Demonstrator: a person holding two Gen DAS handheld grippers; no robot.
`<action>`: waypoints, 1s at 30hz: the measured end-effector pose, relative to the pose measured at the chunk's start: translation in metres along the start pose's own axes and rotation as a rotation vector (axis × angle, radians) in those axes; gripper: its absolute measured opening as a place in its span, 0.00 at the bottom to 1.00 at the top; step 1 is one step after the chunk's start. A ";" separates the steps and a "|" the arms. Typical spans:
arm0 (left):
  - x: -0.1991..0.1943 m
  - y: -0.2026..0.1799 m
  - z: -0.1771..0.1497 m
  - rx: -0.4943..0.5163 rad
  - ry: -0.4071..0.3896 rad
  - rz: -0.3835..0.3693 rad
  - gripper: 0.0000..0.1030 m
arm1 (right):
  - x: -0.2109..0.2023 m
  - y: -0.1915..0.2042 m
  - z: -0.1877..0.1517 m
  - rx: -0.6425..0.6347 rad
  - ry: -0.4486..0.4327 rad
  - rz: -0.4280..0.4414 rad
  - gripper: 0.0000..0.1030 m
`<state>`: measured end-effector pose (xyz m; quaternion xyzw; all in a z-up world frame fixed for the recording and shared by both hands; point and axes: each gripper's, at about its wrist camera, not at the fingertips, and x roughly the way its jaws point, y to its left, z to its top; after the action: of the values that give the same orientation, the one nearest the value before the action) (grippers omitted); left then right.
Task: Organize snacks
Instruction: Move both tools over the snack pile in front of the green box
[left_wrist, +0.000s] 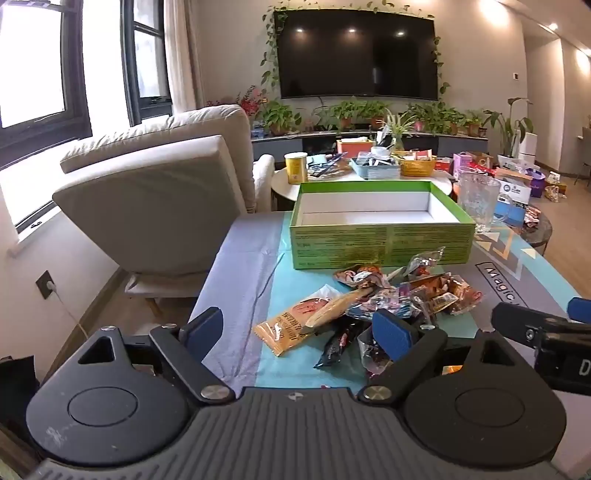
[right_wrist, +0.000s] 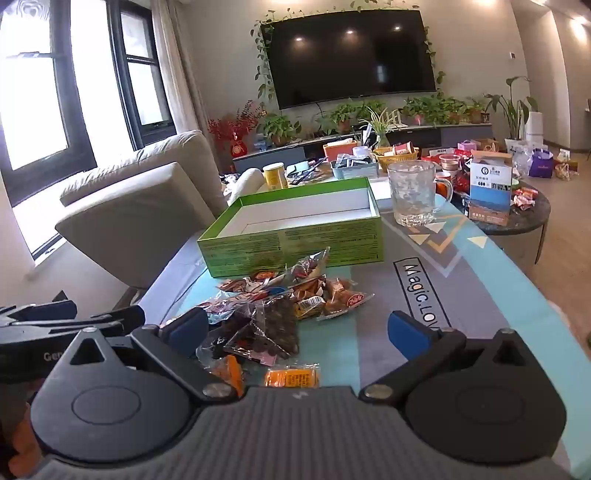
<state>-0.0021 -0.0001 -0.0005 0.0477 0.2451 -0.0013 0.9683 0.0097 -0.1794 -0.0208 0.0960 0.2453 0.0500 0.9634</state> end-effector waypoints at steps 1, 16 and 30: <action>-0.001 0.000 -0.001 0.003 -0.001 0.004 0.85 | 0.000 -0.001 0.000 -0.006 -0.003 -0.007 0.58; 0.019 0.010 -0.003 -0.051 0.077 0.021 0.85 | 0.004 -0.008 -0.006 -0.019 0.014 -0.026 0.58; 0.020 -0.001 -0.013 -0.024 0.110 -0.011 0.85 | 0.006 -0.010 -0.015 -0.014 0.045 -0.022 0.58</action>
<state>0.0094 0.0006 -0.0212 0.0349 0.2980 -0.0008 0.9539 0.0086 -0.1855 -0.0384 0.0854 0.2675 0.0433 0.9588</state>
